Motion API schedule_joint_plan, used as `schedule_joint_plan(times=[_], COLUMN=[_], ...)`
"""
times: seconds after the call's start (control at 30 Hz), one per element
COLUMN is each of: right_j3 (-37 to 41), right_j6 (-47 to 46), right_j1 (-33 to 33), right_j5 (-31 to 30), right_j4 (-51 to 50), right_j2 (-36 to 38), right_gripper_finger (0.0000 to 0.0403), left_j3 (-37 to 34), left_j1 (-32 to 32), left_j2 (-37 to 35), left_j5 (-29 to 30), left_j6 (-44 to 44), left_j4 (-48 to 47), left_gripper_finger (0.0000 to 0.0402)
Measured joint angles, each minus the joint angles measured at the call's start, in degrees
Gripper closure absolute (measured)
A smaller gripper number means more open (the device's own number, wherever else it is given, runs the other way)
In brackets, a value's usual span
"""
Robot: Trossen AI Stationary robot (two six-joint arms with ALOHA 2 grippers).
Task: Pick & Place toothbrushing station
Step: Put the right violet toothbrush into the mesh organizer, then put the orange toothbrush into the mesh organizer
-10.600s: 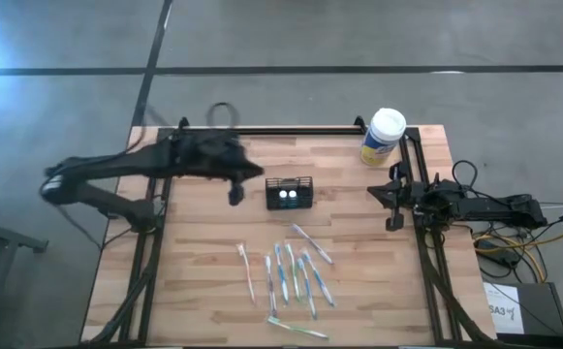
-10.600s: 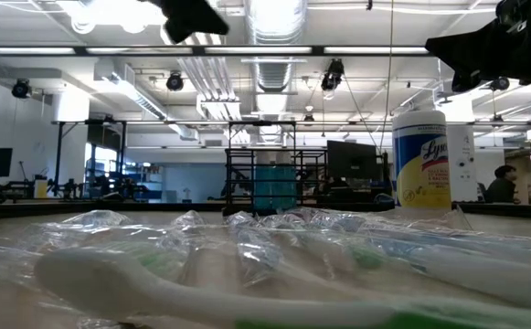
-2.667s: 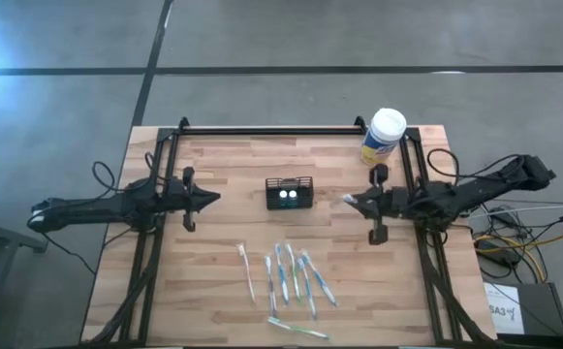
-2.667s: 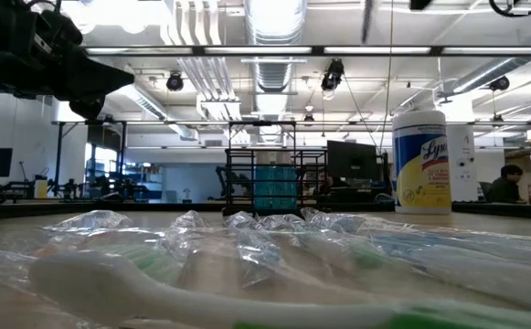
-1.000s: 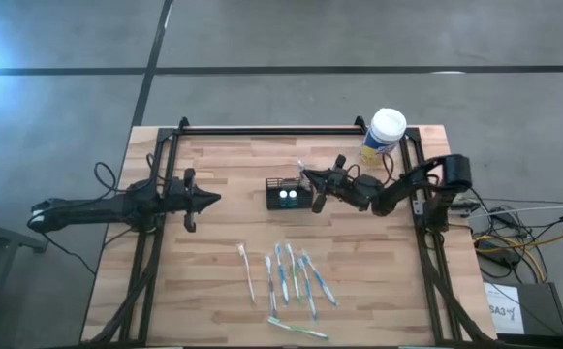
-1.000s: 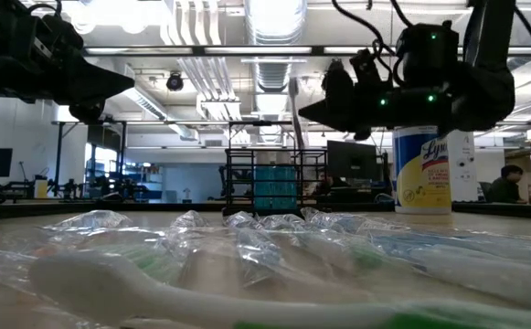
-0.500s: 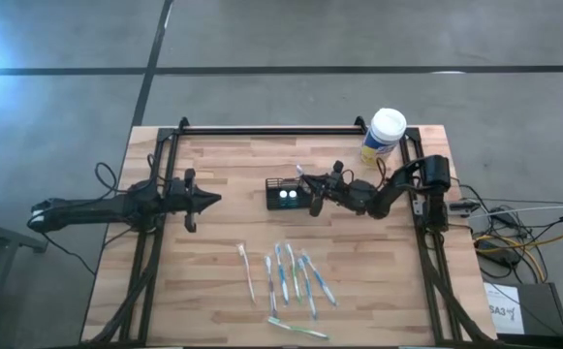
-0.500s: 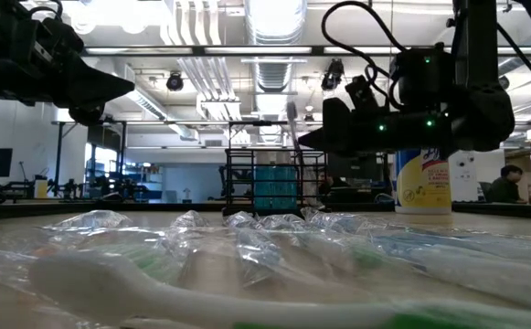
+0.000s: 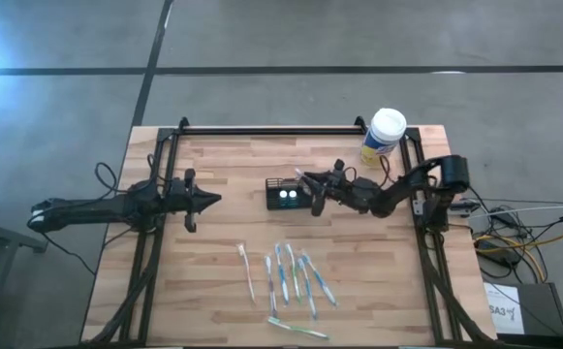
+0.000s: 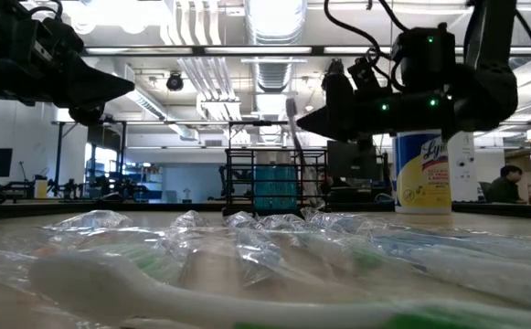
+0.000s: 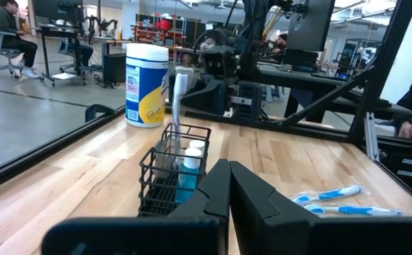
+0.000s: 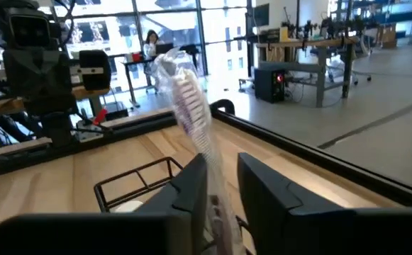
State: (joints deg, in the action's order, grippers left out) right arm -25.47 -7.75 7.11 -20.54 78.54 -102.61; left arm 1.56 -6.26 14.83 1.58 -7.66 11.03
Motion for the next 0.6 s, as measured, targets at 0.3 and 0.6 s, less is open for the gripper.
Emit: schedule_joint_plan(times=[0.3, 0.6], right_j3=[1.2, 14.6], right_j6=[3.2, 10.3], right_j1=[-0.2, -1.9], right_j5=[-0.5, 4.6], right_j4=[-13.8, -15.4], right_j2=[14.6, 40.6], right_gripper_finger=[0.0265, 0.0309], left_j3=[0.0, 0.0], left_j1=[0.0, 0.0], left_j2=[0.0, -0.1], left_j5=[0.0, -0.6], left_j6=[-1.5, -3.4], left_j4=[1.0, 1.0], left_gripper_finger=[0.0394, 0.0394])
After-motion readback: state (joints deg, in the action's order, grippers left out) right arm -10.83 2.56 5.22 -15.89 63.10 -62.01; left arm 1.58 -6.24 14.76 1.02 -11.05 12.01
